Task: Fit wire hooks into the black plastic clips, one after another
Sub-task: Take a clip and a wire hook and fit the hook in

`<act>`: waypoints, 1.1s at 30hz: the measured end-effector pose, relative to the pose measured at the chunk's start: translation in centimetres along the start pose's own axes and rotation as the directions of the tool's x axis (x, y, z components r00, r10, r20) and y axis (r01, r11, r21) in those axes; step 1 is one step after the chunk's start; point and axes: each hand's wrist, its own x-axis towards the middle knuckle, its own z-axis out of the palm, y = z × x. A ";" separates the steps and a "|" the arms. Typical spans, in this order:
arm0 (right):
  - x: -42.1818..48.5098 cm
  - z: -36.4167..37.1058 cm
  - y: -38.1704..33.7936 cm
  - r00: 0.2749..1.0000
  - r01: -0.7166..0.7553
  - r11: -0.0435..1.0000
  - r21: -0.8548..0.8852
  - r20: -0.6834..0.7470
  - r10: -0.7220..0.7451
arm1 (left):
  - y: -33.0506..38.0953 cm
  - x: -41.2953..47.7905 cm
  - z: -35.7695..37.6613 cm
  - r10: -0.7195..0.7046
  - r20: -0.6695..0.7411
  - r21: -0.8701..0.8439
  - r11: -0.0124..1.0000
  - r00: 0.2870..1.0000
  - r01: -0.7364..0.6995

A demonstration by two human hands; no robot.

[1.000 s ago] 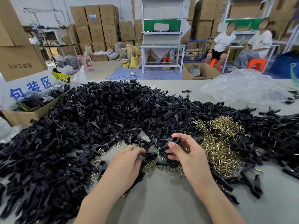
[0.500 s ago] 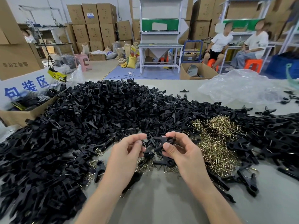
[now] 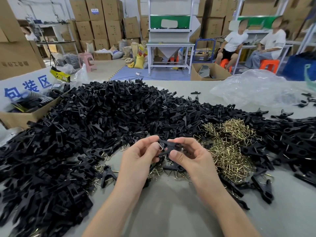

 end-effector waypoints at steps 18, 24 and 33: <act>0.1 0.1 0.5 0.999 0.035 0.999 0.025 0.001 -0.035 | 0.2 0.0 1.0 -0.159 -0.056 -0.386 0.914 0.986 0.125; 0.2 0.3 0.7 0.999 0.050 0.998 0.042 -0.023 -0.049 | -0.3 -0.1 1.8 -0.218 -0.040 -0.430 0.885 0.975 0.180; -0.1 0.8 0.5 0.998 0.059 0.998 0.018 -0.019 -0.059 | -0.3 -0.6 2.1 -0.225 -0.065 -0.460 0.871 0.972 0.171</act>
